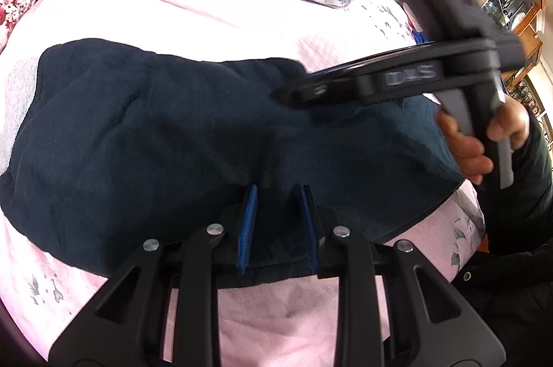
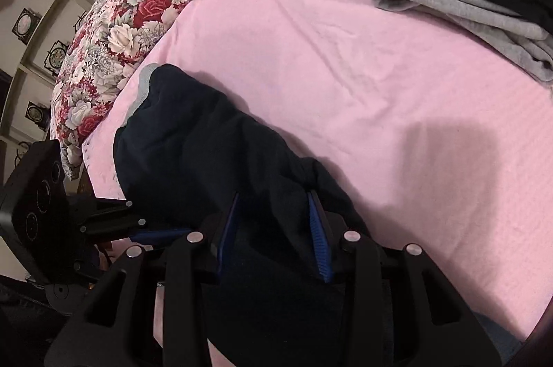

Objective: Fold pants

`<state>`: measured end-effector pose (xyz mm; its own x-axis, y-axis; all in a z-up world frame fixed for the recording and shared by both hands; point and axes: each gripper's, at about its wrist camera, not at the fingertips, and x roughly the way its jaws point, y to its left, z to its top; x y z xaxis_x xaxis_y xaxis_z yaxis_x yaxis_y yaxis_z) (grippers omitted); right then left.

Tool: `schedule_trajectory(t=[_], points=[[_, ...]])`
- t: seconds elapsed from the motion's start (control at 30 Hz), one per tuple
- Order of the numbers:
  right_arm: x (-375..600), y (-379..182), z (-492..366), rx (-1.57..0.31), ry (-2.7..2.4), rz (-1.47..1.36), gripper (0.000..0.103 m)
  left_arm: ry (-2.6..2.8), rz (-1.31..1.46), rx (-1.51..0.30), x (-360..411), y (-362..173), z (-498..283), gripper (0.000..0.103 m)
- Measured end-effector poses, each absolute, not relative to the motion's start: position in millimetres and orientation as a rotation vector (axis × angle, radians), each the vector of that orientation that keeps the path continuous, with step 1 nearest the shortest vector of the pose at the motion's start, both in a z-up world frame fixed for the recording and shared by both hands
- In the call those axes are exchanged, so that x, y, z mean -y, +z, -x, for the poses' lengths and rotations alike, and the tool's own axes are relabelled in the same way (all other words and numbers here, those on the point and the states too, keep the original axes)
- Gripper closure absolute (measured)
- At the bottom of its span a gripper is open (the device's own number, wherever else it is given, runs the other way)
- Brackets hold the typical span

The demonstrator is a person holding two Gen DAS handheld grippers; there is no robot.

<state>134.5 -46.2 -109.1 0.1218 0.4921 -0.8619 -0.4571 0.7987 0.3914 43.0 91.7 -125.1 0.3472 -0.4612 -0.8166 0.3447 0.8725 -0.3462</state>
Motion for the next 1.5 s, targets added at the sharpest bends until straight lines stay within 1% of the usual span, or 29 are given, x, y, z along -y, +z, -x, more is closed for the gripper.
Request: schedule_trajectory(t=[0.1,0.13,0.17,0.2,0.27,0.37,0.5,0.63,0.7,0.77,0.83,0.87,0.93,1.0,1.03,1.07,1.1,1.17,1.2,1.23,1.33,1.5], points=[[38.3,-127.0,-146.7,-1.336,0.703,-0.042,0.062,-0.523,0.127,-1.095,-91.6,-124.8,-42.0,0.077],[38.5,-128.0,-150.5,-1.335,0.706,-0.07,0.065,-0.524,0.13,-1.095,-92.0,-124.9,-41.7,0.077],[40.9,-127.6,-155.1,-1.344,0.71,-0.112,0.069,-0.527,0.134,-1.095,-92.7,-125.4,-41.7,0.077],[45.2,-124.1,-158.3,-1.335,0.717,-0.147,0.084,-0.529,0.134,-1.095,-92.8,-125.6,-41.8,0.077],[56.0,-116.1,-161.6,-1.309,0.721,-0.179,0.092,-0.533,0.132,-1.096,-92.8,-125.9,-42.4,0.077],[69.9,-110.5,-163.9,-1.285,0.705,-0.245,0.094,-0.533,0.128,-1.096,-93.2,-126.2,-42.9,0.077],[55.1,-110.0,-161.5,-1.232,0.601,-0.124,0.094,-0.527,0.127,-1.1,-93.2,-126.8,-43.6,0.077],[47.4,-133.8,-170.6,-1.258,0.565,-0.032,0.094,-0.523,0.117,-1.11,-92.2,-122.9,-45.9,0.077],[49.0,-131.4,-171.6,-1.264,0.58,-0.024,0.092,-0.536,0.155,-1.138,-93.7,-116.8,-48.5,0.077],[60.5,-122.9,-171.0,-1.276,0.576,-0.073,0.082,-0.602,0.199,-1.121,-94.8,-100.6,-51.3,0.077],[75.8,-96.6,-163.4,-1.188,0.502,-0.057,0.056,-0.601,0.171,-1.081,-85.7,-79.3,-59.7,0.076],[83.0,-83.7,-158.0,-1.136,0.483,-0.045,0.055,-0.597,0.16,-1.077,-80.2,-74.4,-65.1,0.074],[102.9,-56.4,-138.9,-1.041,0.424,-0.013,0.055,-0.598,0.165,-1.094,-64.2,-71.4,-84.6,0.074],[118.6,-44.2,-124.9,-1.019,0.384,-0.015,0.055,-0.604,0.183,-1.125,-44.0,-79.8,-111.3,0.076],[131.3,-41.6,-111.6,-1.019,0.363,-0.031,0.055,-0.61,0.164,-1.143,-29.5,-88.2,-126.1,0.086],[140.2,-42.5,-102.5,-1.027,0.348,-0.039,0.055,-0.609,0.143,-1.165,-19.2,-97.4,-136.7,0.094],[146.7,-45.5,-92.2,-1.038,0.334,-0.042,0.055,-0.601,0.13,-1.2,-9.9,-109.1,-146.3,0.094],[160.5,-55.4,-66.6,-1.06,0.316,-0.057,0.062,-0.565,0.128,-1.267,0.5,-132.4,-162.1,0.1],[163.2,-60.9,-55.5,-1.072,0.313,-0.071,0.077,-0.567,0.146,-1.27,0.1,-135.3,-165.2,0.1],[167.3,-65.5,-45.6,-1.086,0.315,-0.087,0.087,-0.575,0.173,-1.276,-2.3,-136.3,-169.9,0.1],[176.6,-78.3,-20.3,-1.115,0.325,-0.14,0.087,-0.586,0.215,-1.29,-6.8,-138.2,-174.3,0.1],[163.6,-98.1,-9.4,-1.177,0.358,-0.187,0.087,-0.6,0.223,-1.276,-7.2,-138.0,-171.7,0.1]])
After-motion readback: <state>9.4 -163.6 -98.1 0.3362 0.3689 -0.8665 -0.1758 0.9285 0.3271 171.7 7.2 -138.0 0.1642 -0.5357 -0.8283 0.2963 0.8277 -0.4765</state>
